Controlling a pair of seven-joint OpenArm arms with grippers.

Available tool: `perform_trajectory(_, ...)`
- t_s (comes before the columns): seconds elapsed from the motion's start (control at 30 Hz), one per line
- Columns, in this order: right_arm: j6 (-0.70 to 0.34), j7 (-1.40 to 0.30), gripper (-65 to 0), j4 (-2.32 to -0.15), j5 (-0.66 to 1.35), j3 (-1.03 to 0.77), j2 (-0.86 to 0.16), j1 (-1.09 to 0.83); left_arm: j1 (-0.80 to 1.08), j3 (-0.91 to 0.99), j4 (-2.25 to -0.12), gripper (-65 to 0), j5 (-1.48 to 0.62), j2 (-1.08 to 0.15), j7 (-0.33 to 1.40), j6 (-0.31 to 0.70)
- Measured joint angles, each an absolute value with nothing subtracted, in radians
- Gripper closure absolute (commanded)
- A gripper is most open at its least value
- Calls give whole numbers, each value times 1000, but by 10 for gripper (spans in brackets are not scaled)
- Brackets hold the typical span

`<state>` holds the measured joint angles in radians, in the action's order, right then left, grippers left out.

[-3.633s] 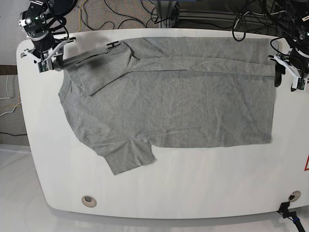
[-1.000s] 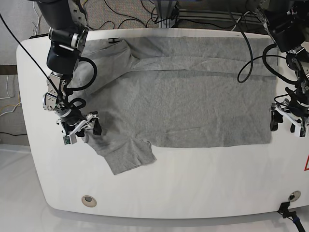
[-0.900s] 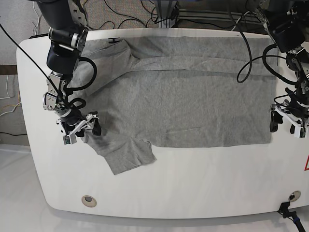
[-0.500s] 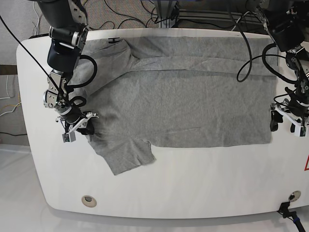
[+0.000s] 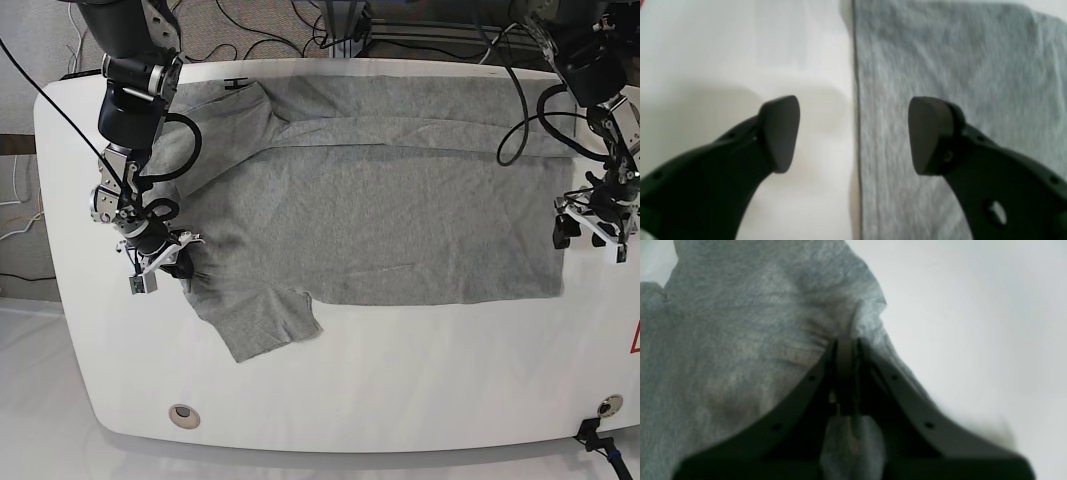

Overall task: Fold the T-shirt properly
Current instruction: 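Move both grippers to the shirt's hem corners and grasp them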

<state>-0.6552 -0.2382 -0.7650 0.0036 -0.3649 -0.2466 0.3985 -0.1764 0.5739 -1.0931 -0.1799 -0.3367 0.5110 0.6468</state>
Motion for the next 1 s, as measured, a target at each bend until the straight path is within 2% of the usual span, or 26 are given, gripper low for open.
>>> perform_trajectory(0.27,-655,-237,0,-765,4,-365,-247,397,-287,567,-888,-481,-176,-338,453,645)
perform_trajectory(0.57,-656,-235,0,-765,4,-365,-247,396,-415,503,-617,-481,-197,-343,273,599)
perform_trajectory(1.0,-656,-224,0,-765,5,-365,-247,390,-415,488,-618,-477,-229,-288,275,606)
